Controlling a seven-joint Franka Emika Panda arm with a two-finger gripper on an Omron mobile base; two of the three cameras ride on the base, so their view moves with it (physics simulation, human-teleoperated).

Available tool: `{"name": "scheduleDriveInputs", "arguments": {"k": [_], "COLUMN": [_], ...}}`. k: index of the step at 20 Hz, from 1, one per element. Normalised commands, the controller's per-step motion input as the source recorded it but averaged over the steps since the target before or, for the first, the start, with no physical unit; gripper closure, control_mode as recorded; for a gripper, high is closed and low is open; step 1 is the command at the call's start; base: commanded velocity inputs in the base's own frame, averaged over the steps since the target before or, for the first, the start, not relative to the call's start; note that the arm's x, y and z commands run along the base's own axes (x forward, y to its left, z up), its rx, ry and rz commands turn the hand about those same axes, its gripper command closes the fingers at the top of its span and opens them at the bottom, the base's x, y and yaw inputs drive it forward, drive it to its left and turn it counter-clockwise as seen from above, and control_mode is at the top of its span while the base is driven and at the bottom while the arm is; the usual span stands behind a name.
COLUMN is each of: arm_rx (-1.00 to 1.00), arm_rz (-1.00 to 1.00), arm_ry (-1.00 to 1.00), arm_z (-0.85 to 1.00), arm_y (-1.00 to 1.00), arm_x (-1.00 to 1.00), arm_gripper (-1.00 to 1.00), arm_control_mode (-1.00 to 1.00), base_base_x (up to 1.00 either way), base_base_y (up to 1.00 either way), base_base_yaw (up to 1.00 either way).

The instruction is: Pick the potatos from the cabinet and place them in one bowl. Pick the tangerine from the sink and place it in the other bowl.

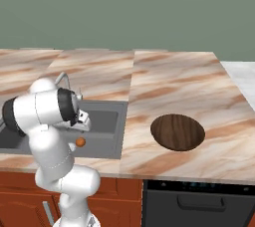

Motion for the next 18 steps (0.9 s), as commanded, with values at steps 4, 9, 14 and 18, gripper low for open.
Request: {"name": "scheduleDriveInputs", "arguments": {"k": [4, 9, 14, 18], "arm_rx": [0.0, 0.0, 0.0, 0.0], "arm_rz": [-0.06, -0.06, -0.04, -0.01], "arm_ry": [-0.1, -0.05, 0.0, 0.0], "arm_z": [-0.23, -0.18, -0.02, 0.0], "arm_y": [0.1, 0.01, 0.0, 0.04], "arm_x": [0.39, 0.46, 0.26, 0.01], "arm_gripper": [-1.0, -1.0, -1.0, -1.0], "arm_control_mode": [-1.0, -1.0, -1.0, -1.0], "base_base_x": [0.0, 0.0, 0.0, 0.0], "base_base_y": [0.0, 0.0, 0.0, 0.0], "base_base_yaw": [0.0, 0.0, 0.0, 0.0]}}
